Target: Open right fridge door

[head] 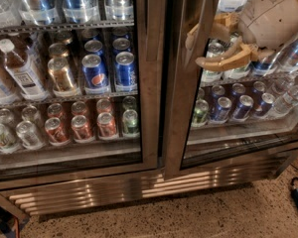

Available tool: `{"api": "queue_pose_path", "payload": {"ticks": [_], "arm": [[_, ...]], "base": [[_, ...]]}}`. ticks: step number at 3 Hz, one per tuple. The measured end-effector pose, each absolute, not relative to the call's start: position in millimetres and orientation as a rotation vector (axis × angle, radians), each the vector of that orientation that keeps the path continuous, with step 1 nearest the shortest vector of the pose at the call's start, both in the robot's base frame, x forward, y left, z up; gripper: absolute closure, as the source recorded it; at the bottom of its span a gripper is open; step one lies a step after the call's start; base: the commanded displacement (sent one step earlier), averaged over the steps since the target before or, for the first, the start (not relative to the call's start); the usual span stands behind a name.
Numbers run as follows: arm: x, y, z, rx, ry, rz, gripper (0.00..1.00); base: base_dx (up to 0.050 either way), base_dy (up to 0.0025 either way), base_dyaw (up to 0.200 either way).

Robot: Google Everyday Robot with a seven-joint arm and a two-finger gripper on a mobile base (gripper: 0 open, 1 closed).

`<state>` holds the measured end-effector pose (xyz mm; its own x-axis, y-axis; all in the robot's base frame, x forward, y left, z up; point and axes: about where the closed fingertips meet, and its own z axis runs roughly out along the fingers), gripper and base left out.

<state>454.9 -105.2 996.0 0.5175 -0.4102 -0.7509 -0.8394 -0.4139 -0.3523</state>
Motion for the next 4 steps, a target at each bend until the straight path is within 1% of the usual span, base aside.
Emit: {"api": "queue_pose_path", "payload": {"ticks": [1,4], "arm": [[454.8,-105.0,995.8,-2.025,1.016,0.746,1.0],[455.0,-105.3,995.8,-2.025,1.016,0.746,1.0]], "base": [[-0.05,-0.00004,0.0],[0.0,0.0,0.0]]}}
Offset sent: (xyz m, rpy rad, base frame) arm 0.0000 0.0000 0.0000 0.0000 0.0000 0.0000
